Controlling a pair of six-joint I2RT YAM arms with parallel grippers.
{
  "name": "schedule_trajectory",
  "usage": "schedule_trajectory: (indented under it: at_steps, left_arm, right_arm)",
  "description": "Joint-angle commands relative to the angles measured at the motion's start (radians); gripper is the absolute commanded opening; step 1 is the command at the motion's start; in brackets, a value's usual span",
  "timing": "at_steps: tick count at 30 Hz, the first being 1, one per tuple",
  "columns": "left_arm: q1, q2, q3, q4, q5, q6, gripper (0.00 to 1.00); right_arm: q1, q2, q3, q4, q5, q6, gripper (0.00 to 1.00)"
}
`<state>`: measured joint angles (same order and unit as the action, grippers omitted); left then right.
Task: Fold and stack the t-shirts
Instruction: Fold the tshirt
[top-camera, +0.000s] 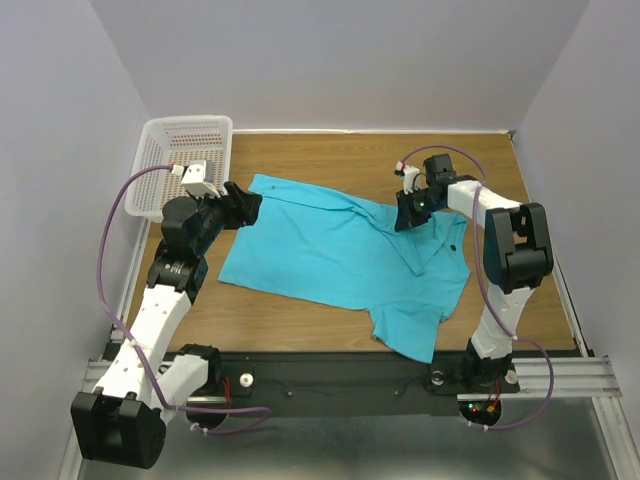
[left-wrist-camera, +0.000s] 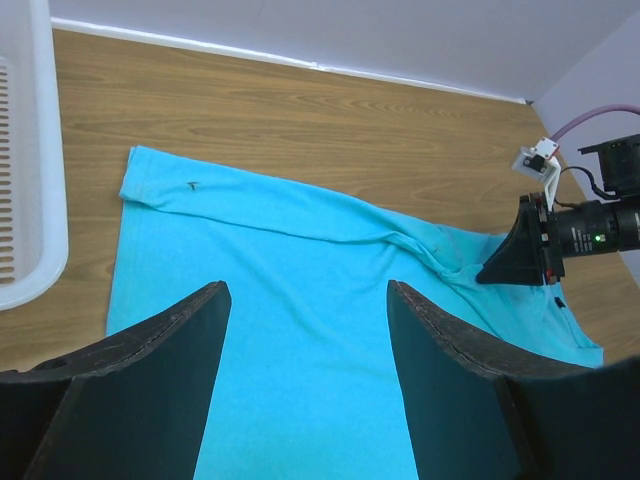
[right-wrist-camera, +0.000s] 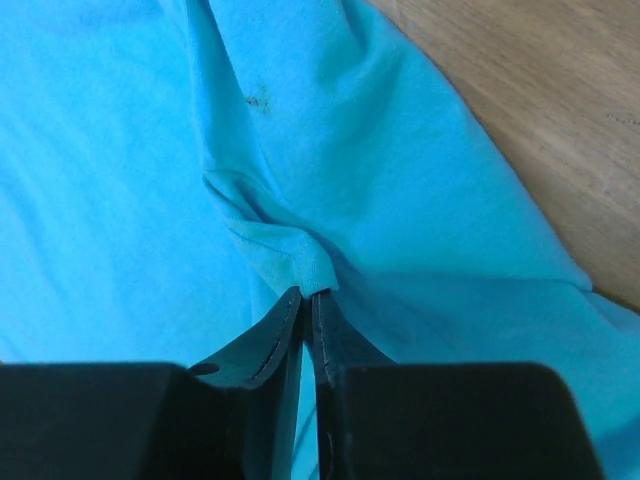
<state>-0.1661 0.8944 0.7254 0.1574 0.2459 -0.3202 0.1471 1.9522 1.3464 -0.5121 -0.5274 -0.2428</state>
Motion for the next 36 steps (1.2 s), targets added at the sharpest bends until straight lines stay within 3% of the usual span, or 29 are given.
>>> schedule_trajectory:
  at_steps: [1, 7, 19, 26, 30, 36]
  left_arm:
    - [0.004, -0.028, -0.018, 0.047, 0.021, -0.01, 0.75]
    - [0.005, -0.023, -0.024, 0.059, 0.03, -0.019, 0.75]
    - [0.004, 0.006, -0.041, 0.077, 0.065, -0.04, 0.75]
    - [0.004, 0.069, -0.049, 0.08, 0.072, -0.063, 0.75]
    - [0.002, 0.158, -0.029, 0.091, 0.058, -0.085, 0.75]
    - [-0.01, 0.449, 0.135, 0.035, -0.039, -0.08, 0.66]
  right_arm:
    - [0.009, -0.082, -0.012, 0.0, -0.003, -0.021, 0.1]
    - [0.046, -0.128, -0.033, -0.042, -0.042, -0.078, 0.03]
    - [0.164, -0.153, -0.073, -0.12, -0.063, -0.242, 0.01]
    - [0.166, -0.165, -0.078, -0.177, -0.048, -0.332, 0.01]
    - [0.164, -0.148, -0.059, -0.174, 0.001, -0.32, 0.01]
    - [0.164, -0.125, -0.024, -0.166, 0.0, -0.285, 0.0]
